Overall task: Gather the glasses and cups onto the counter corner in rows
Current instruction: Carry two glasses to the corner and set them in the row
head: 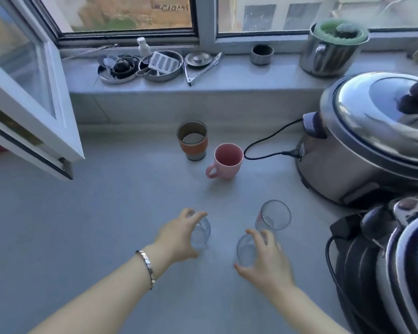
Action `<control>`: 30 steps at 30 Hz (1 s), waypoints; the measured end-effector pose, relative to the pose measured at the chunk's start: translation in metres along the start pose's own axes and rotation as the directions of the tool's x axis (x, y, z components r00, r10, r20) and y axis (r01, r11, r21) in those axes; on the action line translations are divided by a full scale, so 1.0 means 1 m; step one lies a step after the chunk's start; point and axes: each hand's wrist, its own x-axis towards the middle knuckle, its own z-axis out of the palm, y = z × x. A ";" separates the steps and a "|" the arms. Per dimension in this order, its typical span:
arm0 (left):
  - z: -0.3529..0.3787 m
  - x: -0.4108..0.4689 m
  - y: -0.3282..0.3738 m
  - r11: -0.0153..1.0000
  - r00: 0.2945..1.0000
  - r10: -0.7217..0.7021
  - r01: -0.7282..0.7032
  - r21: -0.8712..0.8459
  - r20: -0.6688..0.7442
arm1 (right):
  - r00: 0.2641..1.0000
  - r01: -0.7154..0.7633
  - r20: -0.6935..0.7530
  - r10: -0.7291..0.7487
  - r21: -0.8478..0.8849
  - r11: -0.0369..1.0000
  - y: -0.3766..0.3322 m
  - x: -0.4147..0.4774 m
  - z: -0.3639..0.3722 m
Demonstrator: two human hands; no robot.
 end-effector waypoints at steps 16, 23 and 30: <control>0.061 -0.203 -0.086 0.794 0.783 -0.546 0.370 -0.482 -0.298 | 0.909 0.373 0.256 -0.329 -0.148 0.916 -0.083 -0.037 0.013; 0.152 -0.389 -0.164 0.564 0.536 -0.784 0.406 -0.719 -0.312 | 0.707 0.693 0.375 -0.599 -0.203 0.692 -0.211 -0.160 0.105; 0.248 -0.589 -0.212 0.311 0.267 -0.944 0.528 -0.790 -0.193 | 0.447 0.885 0.520 -0.728 -0.143 0.442 -0.315 -0.329 0.221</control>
